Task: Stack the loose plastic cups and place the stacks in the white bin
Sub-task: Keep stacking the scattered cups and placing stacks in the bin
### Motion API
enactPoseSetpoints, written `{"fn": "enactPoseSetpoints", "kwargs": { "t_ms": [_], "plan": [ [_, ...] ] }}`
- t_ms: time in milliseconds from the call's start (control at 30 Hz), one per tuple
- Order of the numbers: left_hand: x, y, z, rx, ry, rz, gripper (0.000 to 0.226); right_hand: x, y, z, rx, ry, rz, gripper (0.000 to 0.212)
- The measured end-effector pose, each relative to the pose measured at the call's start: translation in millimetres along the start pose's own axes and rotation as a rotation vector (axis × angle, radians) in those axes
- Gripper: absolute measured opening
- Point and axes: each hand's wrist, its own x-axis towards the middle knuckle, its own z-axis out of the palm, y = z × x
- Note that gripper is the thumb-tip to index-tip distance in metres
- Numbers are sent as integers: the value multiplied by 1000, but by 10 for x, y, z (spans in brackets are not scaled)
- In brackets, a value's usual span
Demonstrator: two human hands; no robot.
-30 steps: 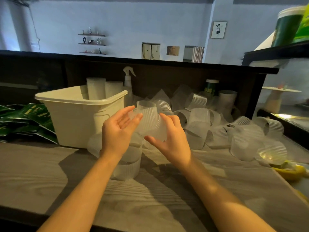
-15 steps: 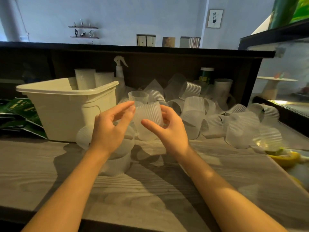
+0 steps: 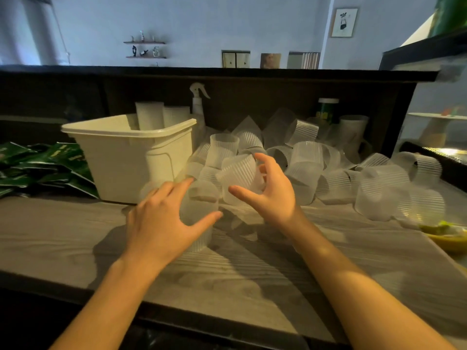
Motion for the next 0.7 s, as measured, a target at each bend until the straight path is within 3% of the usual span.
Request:
{"fn": "enactPoseSetpoints", "kwargs": {
  "t_ms": [133, 300, 433, 600, 700],
  "plan": [
    [-118, 68, -2, 117, -103, -50, 82, 2, 37, -70, -91, -124, 60, 98],
    [-104, 3, 67, -246, 24, -8, 71, 13, 21, -140, -94, -159, 82, 82],
    [15, 63, 10, -485, 154, -82, 71, 3, -9, -172, -101, -232, 95, 79],
    [307, 238, -45, -702, 219, -82, 64, -47, -57, -152, -54, -395, 80, 78],
    [465, 328, 31, -700, 220, -39, 56, -58, -70, -144, -41, -414, 39, 82]
  ]
}}
